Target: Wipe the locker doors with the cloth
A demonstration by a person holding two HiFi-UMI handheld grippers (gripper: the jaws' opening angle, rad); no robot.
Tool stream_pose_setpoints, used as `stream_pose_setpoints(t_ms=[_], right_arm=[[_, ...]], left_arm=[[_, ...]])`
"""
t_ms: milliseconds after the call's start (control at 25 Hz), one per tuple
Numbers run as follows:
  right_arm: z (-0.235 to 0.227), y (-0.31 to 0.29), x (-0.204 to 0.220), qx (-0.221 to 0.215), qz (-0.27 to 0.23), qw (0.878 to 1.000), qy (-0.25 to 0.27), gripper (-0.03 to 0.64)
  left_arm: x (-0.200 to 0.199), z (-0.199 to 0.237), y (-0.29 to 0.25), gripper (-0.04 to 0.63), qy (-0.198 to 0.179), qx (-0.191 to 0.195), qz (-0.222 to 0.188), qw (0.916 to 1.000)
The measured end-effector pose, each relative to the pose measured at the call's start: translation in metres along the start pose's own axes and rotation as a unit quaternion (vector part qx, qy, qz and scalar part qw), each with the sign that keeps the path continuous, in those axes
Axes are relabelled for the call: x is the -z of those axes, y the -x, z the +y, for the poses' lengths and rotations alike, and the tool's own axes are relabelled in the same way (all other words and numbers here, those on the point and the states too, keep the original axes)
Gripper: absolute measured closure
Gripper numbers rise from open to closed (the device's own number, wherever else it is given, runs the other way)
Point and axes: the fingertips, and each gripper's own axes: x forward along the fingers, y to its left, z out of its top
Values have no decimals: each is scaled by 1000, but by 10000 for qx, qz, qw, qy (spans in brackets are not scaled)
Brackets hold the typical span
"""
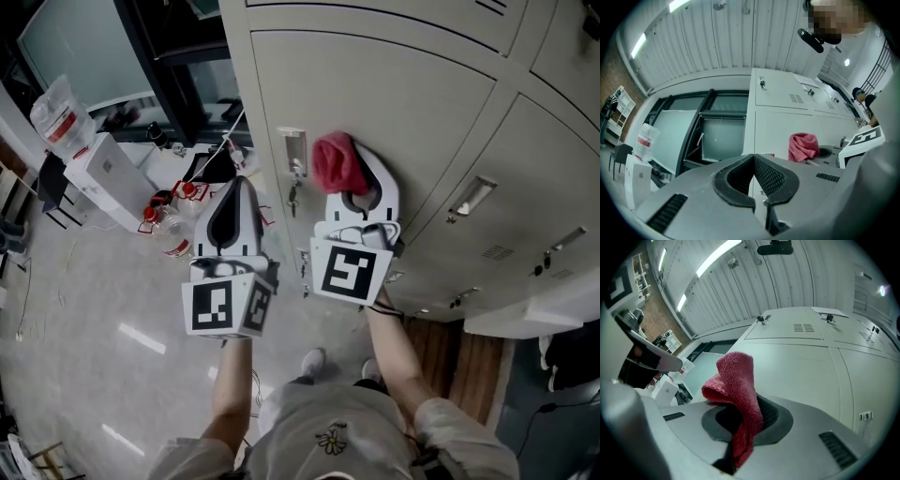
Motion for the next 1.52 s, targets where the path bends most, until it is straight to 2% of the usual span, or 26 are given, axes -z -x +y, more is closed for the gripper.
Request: stream_pose_setpoints(t_ms=[600,880,1160,1240,1360,1520], right_arm=[[-107,53,30,717,381,9954,503,586],[-128,66,40,899,470,9937,476,586],[-137,71,43,999,466,9929,446,586],[-137,71,43,1060,454,9926,372,586],[-136,71,39,1147,294,9929,-101,586],[-106,69,22,797,-73,9951,-576,586]], left_arm=[[20,-68,-31,580,243,346,61,9991],[16,-87,-35,578,185,412,5,9990],[8,-82,-31,578,155,290,-76,9994],[7,-77,-29,578,157,226,-83,9996],[8,-69,-24,578,138,123,-84,9998],[12,-53,-15,578,128,-34,-37,9999]])
